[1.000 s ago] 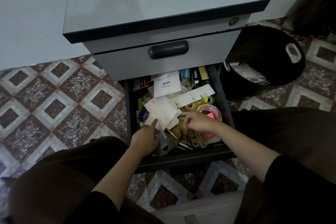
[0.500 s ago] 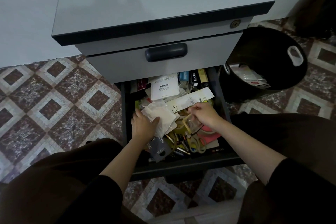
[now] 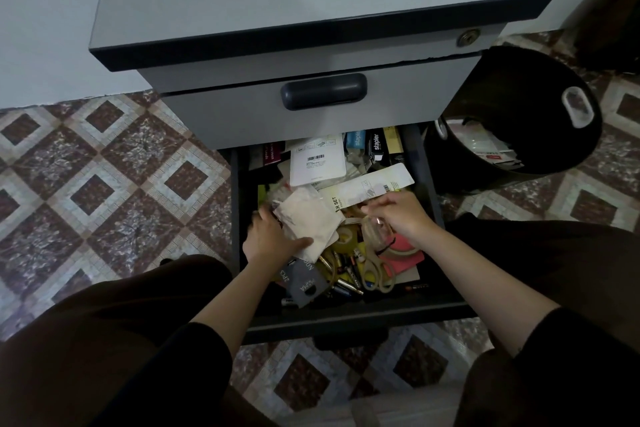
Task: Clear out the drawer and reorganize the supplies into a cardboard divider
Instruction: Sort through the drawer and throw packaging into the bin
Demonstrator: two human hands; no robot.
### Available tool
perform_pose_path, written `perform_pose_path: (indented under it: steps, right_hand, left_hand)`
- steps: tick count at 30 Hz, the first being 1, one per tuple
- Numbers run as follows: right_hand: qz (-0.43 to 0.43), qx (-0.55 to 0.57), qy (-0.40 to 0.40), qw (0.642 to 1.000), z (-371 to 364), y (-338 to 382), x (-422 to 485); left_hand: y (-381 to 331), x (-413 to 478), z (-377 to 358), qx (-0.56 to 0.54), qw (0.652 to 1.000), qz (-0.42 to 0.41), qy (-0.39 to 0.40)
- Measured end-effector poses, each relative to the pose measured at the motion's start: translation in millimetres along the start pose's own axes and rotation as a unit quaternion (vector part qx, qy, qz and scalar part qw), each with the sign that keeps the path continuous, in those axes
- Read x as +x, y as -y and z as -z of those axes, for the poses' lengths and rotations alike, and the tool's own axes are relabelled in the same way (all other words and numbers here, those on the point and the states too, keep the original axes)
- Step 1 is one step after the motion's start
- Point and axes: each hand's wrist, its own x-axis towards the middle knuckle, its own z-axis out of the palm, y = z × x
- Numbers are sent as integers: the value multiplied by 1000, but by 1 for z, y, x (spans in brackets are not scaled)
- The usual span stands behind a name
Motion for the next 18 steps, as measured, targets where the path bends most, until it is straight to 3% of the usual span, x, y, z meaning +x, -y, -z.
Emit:
perform_pose_path:
  steps: [5, 9, 14, 18]
  right_hand:
    - [-7, -40, 1, 999, -5, 0, 3]
    - [0, -98, 3, 995, -7, -1, 4]
    - [22, -299, 24, 954, -5, -2, 2]
    - [22, -374, 35, 926, -6, -1, 0]
  left_hand:
    - [3, -4, -2, 22, 999, 2, 33]
    - [1, -10, -2, -1, 1000, -9, -3]
    - [-2, -18, 4, -161, 984, -14, -71]
    - [-8, -21, 9, -301, 947, 85, -81]
